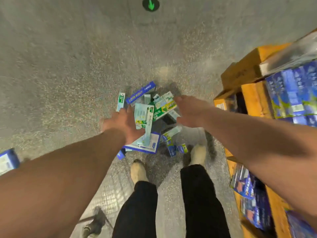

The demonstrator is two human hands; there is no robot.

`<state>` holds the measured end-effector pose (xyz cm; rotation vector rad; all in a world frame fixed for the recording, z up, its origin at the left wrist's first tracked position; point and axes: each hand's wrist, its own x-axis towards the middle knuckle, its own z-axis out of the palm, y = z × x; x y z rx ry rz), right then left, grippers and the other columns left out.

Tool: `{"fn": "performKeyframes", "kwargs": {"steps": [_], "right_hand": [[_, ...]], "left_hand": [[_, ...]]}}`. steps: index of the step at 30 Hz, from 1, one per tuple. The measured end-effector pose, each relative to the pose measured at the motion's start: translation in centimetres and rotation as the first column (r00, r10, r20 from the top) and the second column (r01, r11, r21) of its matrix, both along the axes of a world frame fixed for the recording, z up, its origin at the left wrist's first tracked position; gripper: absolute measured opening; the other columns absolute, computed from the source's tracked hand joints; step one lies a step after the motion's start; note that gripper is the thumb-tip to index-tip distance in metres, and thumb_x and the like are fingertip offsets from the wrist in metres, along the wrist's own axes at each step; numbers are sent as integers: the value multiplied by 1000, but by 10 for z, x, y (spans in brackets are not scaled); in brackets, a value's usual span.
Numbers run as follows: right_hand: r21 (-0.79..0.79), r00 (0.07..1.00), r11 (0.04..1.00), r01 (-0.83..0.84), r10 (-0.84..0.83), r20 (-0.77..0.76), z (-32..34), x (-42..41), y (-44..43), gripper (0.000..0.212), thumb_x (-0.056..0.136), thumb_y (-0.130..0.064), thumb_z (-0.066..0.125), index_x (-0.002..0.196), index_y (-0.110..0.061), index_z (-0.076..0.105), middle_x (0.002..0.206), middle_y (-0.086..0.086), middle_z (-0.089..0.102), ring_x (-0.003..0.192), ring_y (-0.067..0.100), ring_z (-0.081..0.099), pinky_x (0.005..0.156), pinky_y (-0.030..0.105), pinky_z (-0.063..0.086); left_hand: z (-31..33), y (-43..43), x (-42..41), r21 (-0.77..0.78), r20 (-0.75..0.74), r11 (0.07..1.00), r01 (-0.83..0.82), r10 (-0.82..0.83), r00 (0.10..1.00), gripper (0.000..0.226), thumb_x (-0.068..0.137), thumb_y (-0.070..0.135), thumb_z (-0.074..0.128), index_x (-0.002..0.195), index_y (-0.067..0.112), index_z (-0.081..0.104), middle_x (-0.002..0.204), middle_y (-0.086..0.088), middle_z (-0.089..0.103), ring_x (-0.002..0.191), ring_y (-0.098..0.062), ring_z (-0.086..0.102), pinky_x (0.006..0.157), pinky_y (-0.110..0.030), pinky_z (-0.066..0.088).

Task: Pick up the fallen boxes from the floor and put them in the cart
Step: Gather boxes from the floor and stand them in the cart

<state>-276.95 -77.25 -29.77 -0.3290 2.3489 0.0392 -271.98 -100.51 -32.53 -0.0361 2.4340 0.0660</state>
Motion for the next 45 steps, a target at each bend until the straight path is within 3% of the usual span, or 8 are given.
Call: {"fn": "performKeyframes", "kwargs": {"steps": [8,13,21,26,31,36,39,45], "right_hand": [[17,995,995,-94,94,22,-241,-77,6,73,93,-28,66,153,-13,27,141,13,44,129,35,46,95,49,50],[65,980,978,-197,195,36,-337,-95,18,85,90,-32,71,156,-12,21,146,13,41,133,34,42,96,50,53],[25,992,993,-111,110,62,-407,-109,26,85,89,-28,68,156,-11,20,153,16,32,140,36,32,109,54,44],[-43,999,999,13,-16,-51,-416,-112,21,69,93,-28,63,149,-10,28,147,15,35,134,33,36,104,50,46],[-199,887,880,431,-453,-86,-416,-136,34,53,105,-34,37,150,-7,34,147,17,40,133,36,42,108,50,42],[-277,662,614,739,-739,129,-412,-153,45,77,104,-65,15,157,-13,31,150,12,50,128,30,56,101,40,44],[-268,657,608,748,-736,165,-413,-157,55,84,98,-74,26,155,-13,32,132,9,62,97,22,66,72,32,50],[-257,630,578,775,-738,240,-424,-160,68,69,84,-69,65,131,-19,53,103,-3,69,79,15,70,60,32,57]], "left_hand": [[-227,42,-28,-73,51,975,-211,214,975,115,74,82,60,153,13,13,150,-11,34,132,-34,43,95,-53,43],[-320,62,-35,-193,137,927,-321,349,927,141,64,93,57,156,22,-22,167,-17,-8,151,-42,14,110,-61,34],[-380,68,-28,-206,151,901,-381,414,898,151,59,88,68,135,35,-52,165,-24,-16,154,-43,-3,117,-69,16],[-385,72,-32,-153,23,886,-437,445,895,145,61,64,81,144,42,-35,156,-23,4,143,-41,21,110,-55,33],[-377,79,-69,-61,-15,969,-239,239,971,141,61,63,82,146,42,-28,159,-21,3,146,-41,17,112,-59,26],[-382,101,-114,49,-80,999,15,-11,997,143,59,55,86,150,42,-24,162,-15,4,148,-40,16,116,-64,20],[-392,115,-127,67,-142,987,146,-135,981,142,60,52,85,154,40,-20,161,-13,5,147,-37,13,117,-61,17],[-406,139,-131,109,-158,970,216,-198,967,137,70,62,78,154,35,-27,167,-3,-12,154,-31,-6,121,-64,2]]}}
